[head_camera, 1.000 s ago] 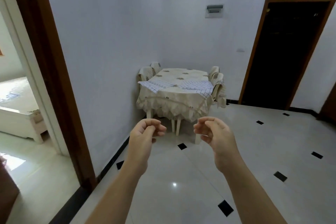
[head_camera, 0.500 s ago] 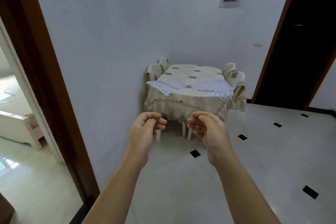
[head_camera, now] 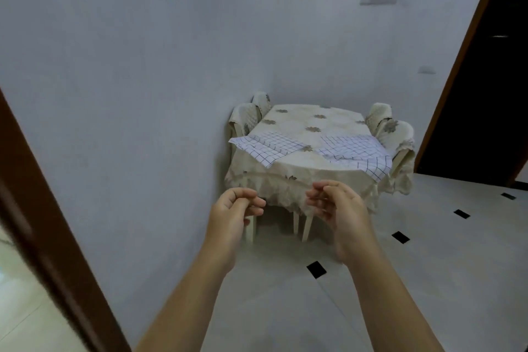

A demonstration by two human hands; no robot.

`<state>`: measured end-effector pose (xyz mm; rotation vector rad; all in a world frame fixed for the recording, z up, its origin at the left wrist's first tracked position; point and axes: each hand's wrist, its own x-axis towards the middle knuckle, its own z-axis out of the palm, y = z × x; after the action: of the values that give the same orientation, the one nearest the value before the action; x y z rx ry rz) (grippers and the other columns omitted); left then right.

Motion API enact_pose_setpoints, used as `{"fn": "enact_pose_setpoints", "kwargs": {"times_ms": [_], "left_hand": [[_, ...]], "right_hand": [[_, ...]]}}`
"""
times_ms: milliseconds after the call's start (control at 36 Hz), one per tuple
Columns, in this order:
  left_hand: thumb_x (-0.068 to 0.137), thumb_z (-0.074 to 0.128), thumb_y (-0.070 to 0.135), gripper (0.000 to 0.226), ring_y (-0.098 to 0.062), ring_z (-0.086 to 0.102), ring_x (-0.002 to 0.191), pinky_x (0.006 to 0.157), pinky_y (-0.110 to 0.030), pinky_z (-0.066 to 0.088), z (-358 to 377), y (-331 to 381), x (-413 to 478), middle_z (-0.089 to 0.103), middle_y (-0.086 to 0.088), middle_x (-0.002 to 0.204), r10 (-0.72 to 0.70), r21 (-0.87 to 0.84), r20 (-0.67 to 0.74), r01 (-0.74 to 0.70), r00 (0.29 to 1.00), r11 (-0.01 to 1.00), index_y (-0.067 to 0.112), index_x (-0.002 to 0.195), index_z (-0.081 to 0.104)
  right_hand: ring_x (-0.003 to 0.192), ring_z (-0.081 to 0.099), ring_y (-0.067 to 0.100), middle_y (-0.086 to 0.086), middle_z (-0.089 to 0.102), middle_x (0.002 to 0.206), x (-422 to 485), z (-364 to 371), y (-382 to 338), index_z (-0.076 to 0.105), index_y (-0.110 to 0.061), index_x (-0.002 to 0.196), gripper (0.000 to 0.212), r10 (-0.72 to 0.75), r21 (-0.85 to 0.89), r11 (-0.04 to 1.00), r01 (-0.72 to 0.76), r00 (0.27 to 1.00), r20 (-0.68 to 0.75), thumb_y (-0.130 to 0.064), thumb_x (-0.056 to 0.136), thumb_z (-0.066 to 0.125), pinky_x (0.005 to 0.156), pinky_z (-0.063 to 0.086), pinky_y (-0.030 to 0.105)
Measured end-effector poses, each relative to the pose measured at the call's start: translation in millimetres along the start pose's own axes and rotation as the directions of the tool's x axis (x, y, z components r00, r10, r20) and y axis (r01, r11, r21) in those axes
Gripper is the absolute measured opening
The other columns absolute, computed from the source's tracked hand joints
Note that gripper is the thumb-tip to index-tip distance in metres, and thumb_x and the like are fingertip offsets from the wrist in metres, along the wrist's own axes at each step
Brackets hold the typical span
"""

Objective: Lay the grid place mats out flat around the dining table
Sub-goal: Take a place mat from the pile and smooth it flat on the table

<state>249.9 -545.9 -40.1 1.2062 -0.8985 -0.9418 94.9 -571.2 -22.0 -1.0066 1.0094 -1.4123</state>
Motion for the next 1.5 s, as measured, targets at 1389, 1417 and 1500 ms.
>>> {"fn": "enact_pose_setpoints", "kwargs": {"times_ms": [1389,1417,1500], "left_hand": [[0.092,0.036,-0.003,0.029,-0.013,0.056,0.064,0.052,-0.014,0.043,81.5,-140.7,690.0,0.063,-0.003,0.073,-0.272,0.061,0.069,0.268,0.96,0.961,0.013,0.079,0.056],[0.092,0.036,-0.003,0.03,-0.012,0.057,0.064,0.055,-0.017,0.041,86.7,-143.8,702.5,0.064,-0.002,0.072,-0.27,0.081,0.066,0.265,0.96,0.961,0.015,0.078,0.057],[0.09,0.038,-0.001,0.029,-0.011,0.058,0.065,0.06,-0.023,0.037,103.8,-153.6,742.5,0.065,0.001,0.074,-0.261,0.146,0.068,0.249,0.963,0.957,0.018,0.078,0.056]], "right_hand": [[0.063,0.06,0.015,-0.003,0.065,0.061,643.7,137.8,169.1,0.061,-0.012,0.08,0.025,0.228,0.018,0.972,-0.233,0.933,-0.279,-0.003,0.09,0.04,0.062,0.043,0.023],[0.064,0.06,0.015,-0.003,0.065,0.061,657.2,136.0,171.7,0.061,-0.012,0.081,0.025,0.232,0.024,0.972,-0.234,0.933,-0.275,-0.003,0.09,0.04,0.063,0.043,0.023],[0.063,0.06,0.015,-0.002,0.066,0.063,700.4,127.4,179.8,0.061,-0.013,0.08,0.024,0.249,0.046,0.968,-0.246,0.929,-0.274,-0.004,0.09,0.041,0.064,0.043,0.024]]}}
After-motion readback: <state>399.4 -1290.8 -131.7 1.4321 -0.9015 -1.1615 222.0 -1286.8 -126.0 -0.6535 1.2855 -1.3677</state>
